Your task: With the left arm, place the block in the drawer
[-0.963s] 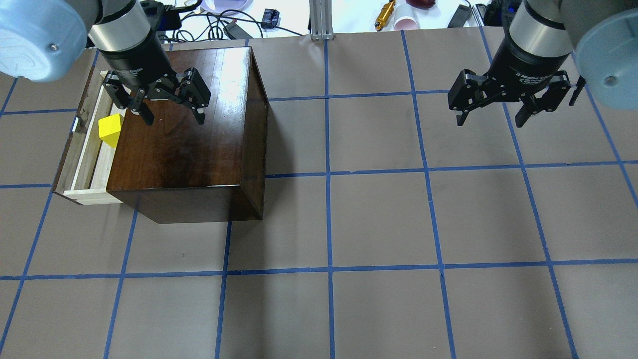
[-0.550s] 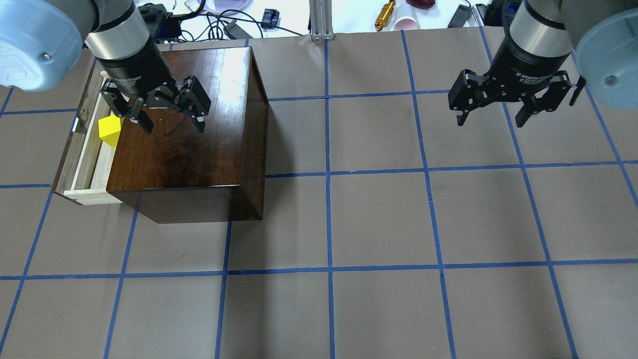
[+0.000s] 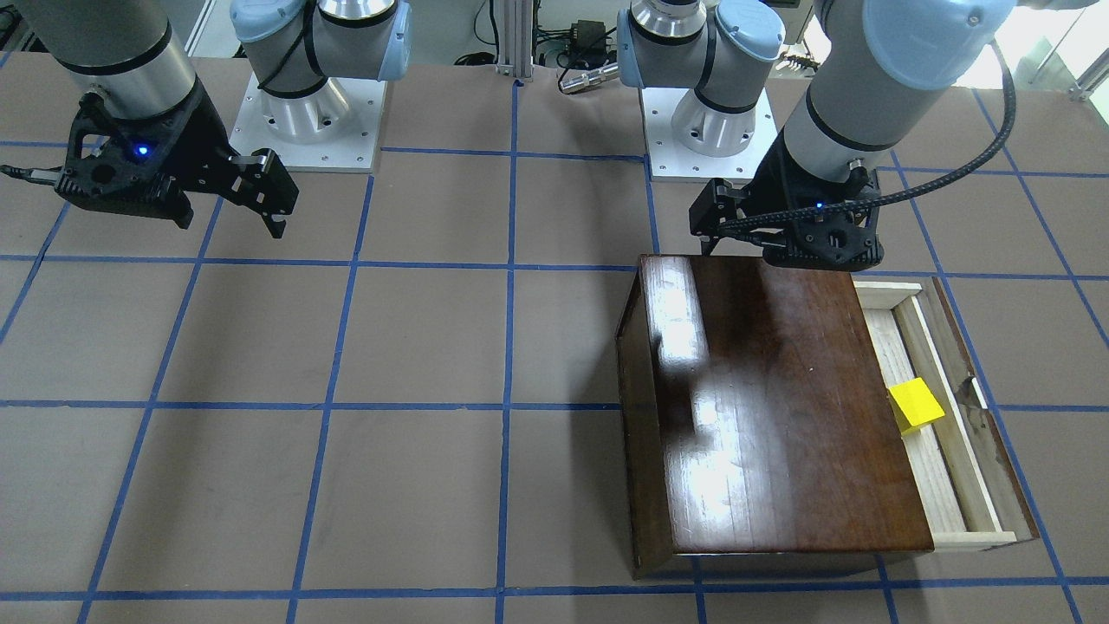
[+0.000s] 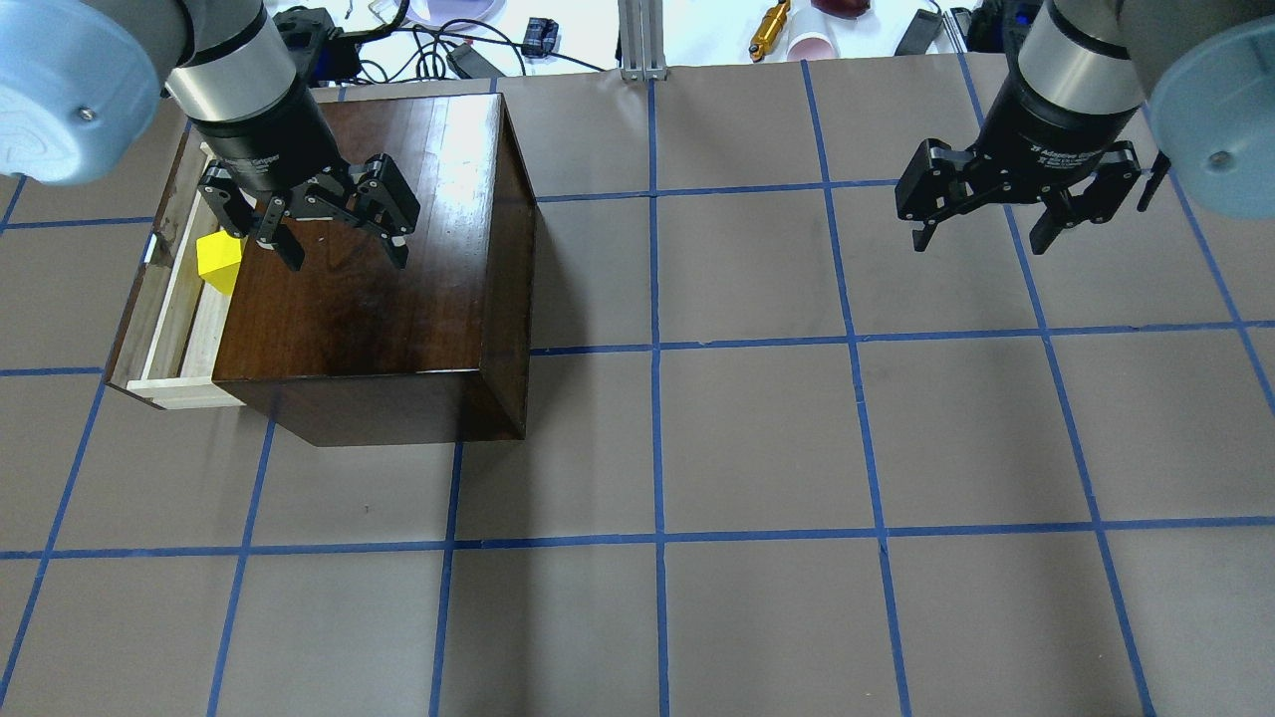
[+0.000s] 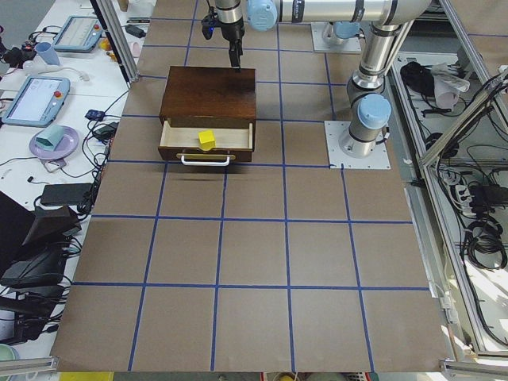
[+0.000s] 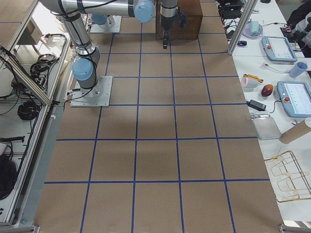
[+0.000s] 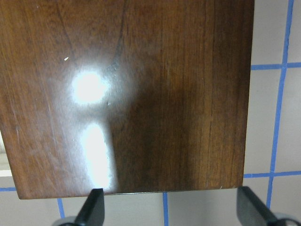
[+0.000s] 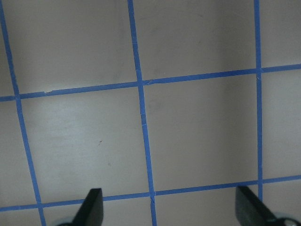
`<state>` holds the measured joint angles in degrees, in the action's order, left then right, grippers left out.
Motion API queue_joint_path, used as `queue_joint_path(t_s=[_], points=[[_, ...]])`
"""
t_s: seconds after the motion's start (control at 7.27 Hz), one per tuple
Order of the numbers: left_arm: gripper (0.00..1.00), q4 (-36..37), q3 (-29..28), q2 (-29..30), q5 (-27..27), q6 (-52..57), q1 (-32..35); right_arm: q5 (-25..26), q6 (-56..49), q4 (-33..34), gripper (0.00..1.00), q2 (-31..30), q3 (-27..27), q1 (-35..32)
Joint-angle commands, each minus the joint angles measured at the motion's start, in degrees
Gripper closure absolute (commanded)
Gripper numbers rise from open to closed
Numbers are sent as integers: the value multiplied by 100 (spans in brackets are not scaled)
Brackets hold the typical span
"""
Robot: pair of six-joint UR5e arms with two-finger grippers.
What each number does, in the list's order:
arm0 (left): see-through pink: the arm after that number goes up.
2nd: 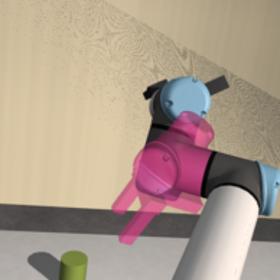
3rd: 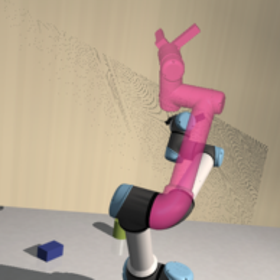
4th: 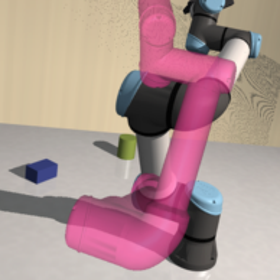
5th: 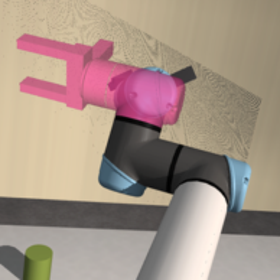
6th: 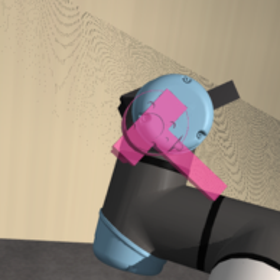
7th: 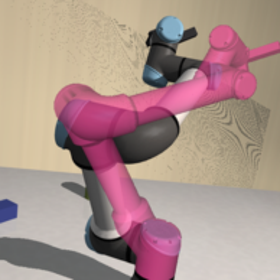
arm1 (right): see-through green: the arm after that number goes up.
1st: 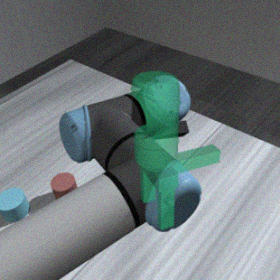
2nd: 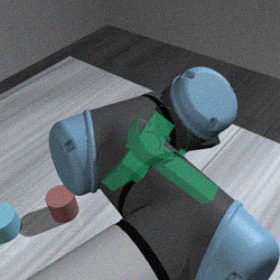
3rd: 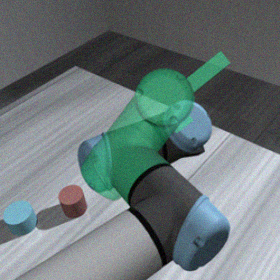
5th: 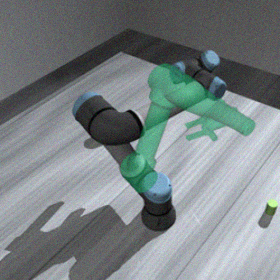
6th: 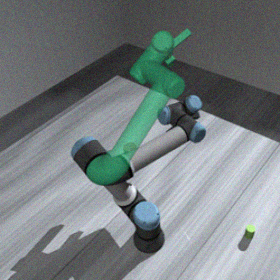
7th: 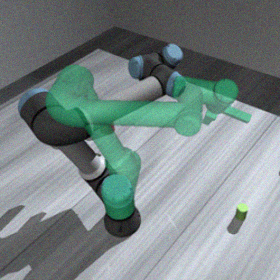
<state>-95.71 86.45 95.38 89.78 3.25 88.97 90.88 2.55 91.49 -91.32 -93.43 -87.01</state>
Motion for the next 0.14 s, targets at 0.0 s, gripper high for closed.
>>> queue_joint_path(t_s=[0.0], points=[[0, 8, -5, 7, -13, 0, -3, 0, 0, 0, 0, 0, 0, 0]])
